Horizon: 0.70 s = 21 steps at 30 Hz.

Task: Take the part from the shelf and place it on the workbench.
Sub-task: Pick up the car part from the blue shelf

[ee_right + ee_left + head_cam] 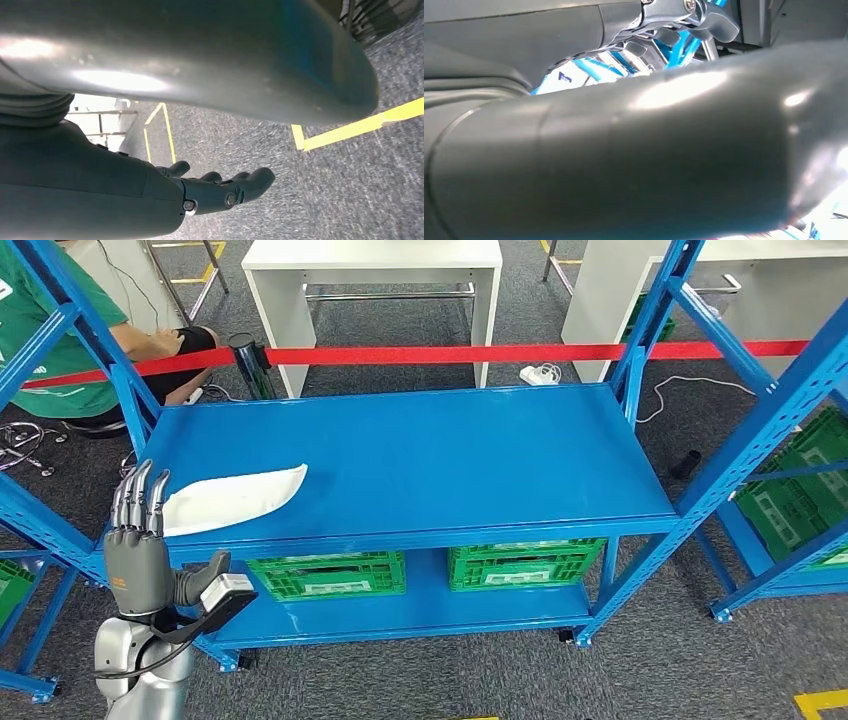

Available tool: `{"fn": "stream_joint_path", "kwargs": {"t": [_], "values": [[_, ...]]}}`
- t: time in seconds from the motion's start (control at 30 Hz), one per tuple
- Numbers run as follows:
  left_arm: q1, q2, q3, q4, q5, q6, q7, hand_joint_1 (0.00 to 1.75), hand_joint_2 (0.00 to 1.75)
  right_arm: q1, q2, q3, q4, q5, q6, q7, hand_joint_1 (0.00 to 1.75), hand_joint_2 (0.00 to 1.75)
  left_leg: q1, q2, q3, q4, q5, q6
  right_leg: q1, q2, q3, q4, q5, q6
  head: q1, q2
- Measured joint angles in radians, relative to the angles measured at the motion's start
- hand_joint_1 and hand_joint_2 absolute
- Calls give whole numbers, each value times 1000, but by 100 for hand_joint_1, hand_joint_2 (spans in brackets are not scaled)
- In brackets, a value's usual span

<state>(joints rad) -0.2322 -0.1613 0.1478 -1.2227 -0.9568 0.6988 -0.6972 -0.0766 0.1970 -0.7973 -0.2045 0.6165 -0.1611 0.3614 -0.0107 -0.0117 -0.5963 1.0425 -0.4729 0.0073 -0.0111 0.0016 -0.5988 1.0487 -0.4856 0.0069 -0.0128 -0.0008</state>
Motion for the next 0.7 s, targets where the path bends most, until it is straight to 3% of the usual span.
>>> {"fn": "stream_joint_path", "kwargs": {"t": [0.07, 0.17, 0.37, 0.57, 0.7], "values": [[0, 1, 3, 0, 0, 0, 0, 0, 0, 1, 0, 0, 0, 0, 0, 0, 0, 0, -1, 0, 3, -5, 1, 3, 0, 1, 3, -1, 2, -1, 0, 0], [-4, 1, 8, 2, -4, 0, 0, 0, 0, 1, 0, 0, 0, 0, 0, 0, 0, 0, -1, 0, 10, -13, 6, -8, 0, 2, 4, -1, 2, -7, 0, 0], [-18, 1, 13, 16, -30, 0, 0, 0, 0, 1, 0, 0, 0, 4, 0, 0, 0, 0, -1, 0, 15, -20, 9, -17, 0, 2, 6, -1, 0, -12, 0, 0], [-54, 7, 18, 68, -70, 0, 0, 0, 0, 0, 1, 0, 0, 8, 4, 0, 0, 0, -1, 0, 16, -20, 9, -19, 0, 2, 8, -1, -1, -13, 0, 0], [-110, 17, 41, 174, -236, 0, 5, 0, 0, -1, 1, 0, 0, 27, 18, 0, 0, 0, -1, 0, 16, -19, 8, -19, -2, 2, 10, -1, -1, -13, 0, 0]]}}
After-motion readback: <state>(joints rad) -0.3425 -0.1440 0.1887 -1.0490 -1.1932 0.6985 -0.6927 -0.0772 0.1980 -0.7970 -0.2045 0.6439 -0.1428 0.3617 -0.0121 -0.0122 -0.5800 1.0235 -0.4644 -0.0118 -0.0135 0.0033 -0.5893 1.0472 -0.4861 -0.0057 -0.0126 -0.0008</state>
